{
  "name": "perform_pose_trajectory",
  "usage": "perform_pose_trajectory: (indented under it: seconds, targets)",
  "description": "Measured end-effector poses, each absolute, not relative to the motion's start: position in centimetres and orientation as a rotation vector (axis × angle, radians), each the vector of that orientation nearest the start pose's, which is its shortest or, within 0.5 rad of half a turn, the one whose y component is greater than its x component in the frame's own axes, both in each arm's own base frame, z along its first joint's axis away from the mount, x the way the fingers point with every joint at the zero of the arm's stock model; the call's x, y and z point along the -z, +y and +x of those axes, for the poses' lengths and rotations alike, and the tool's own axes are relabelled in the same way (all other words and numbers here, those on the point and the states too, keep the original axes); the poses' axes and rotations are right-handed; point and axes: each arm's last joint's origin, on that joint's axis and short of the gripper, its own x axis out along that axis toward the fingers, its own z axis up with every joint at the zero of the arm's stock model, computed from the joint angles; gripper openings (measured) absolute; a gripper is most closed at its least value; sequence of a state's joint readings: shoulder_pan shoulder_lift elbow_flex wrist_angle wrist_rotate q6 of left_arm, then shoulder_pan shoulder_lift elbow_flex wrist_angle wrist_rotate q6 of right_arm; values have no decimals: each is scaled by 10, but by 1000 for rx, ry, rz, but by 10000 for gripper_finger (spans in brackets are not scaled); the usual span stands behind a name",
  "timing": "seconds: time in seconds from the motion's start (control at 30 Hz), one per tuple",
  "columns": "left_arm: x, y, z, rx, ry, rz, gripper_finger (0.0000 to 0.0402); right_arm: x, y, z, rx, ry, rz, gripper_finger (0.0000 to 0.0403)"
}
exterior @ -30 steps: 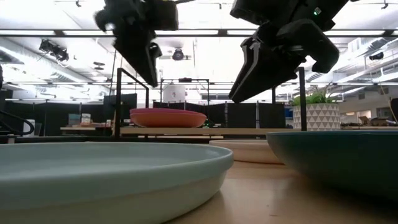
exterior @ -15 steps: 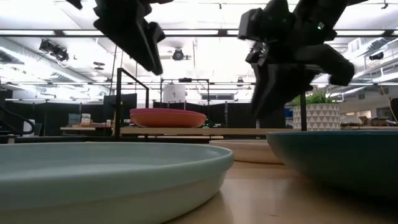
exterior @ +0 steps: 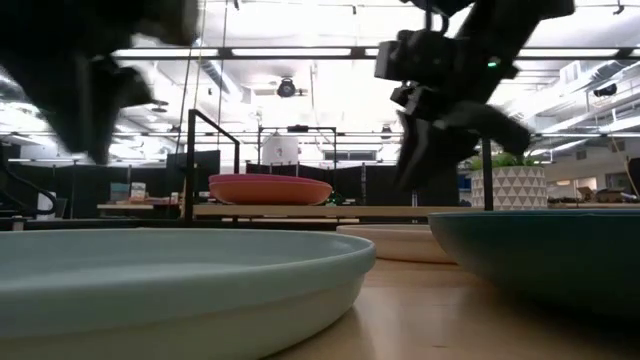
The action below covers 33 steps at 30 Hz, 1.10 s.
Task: Place and stack plates onto a shelf
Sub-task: Put the light blue plate on the shelf
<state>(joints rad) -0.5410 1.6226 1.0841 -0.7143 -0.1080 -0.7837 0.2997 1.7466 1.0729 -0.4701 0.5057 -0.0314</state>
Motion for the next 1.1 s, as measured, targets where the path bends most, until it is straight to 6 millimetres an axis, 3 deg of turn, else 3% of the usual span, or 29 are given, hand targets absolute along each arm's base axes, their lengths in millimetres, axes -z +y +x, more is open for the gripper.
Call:
perform_pose_trajectory:
  seconds: [0.17,0.33,0.47,0.63,0.83,1.1]
  targets:
    - [-201,-172,254,-171,1226,-426,149,-177,75,335,102,988,-504,110]
    - [-205,-187,255,-152,1090,-428,149,-178,68,340,16,974,-511,110]
    - [-203,-176,264,-241,1012,-384,149,-177,65,340,5,979,-498,110]
    - [-187,-160,280,-260,1066,-293,149,-177,65,340,-13,980,-447,110]
    - [-162,-140,299,-196,1190,-252,149,-175,69,337,-21,1006,-416,110]
    - [-156,-124,307,-55,1203,-277,143,-174,77,332,-4,1033,-359,110]
